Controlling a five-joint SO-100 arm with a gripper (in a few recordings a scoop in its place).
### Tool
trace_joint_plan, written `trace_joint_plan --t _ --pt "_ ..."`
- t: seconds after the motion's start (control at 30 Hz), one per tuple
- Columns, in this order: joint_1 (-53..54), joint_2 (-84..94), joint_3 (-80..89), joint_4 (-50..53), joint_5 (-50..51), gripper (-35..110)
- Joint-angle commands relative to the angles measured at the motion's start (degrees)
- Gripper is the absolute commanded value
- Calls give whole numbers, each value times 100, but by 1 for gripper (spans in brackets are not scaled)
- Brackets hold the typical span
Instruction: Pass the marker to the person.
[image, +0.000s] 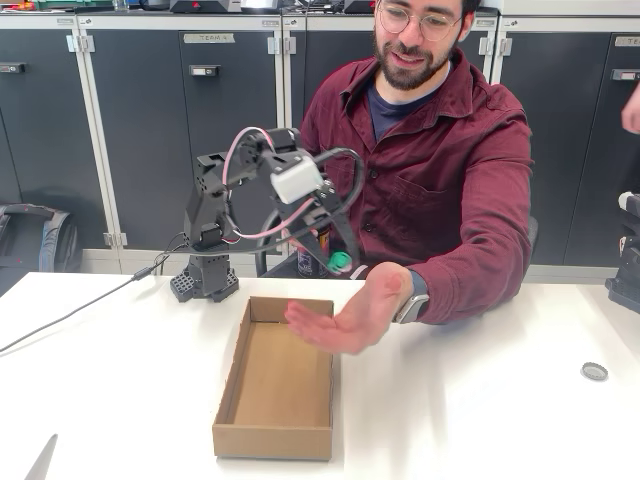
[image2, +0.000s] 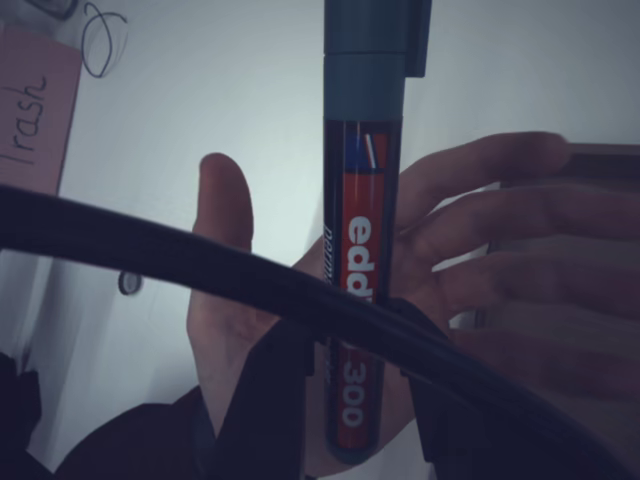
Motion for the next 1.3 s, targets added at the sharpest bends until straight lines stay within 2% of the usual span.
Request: trace_joint_plan --t 0.0,0.8,1.0,1.27 --pt "-202 -105 -492 -123 185 -5" --pt "-88 -167 264 -624 431 -4" --pt "-88 -123 334 -589 650 16" --pt "-141 26 439 -694 659 17"
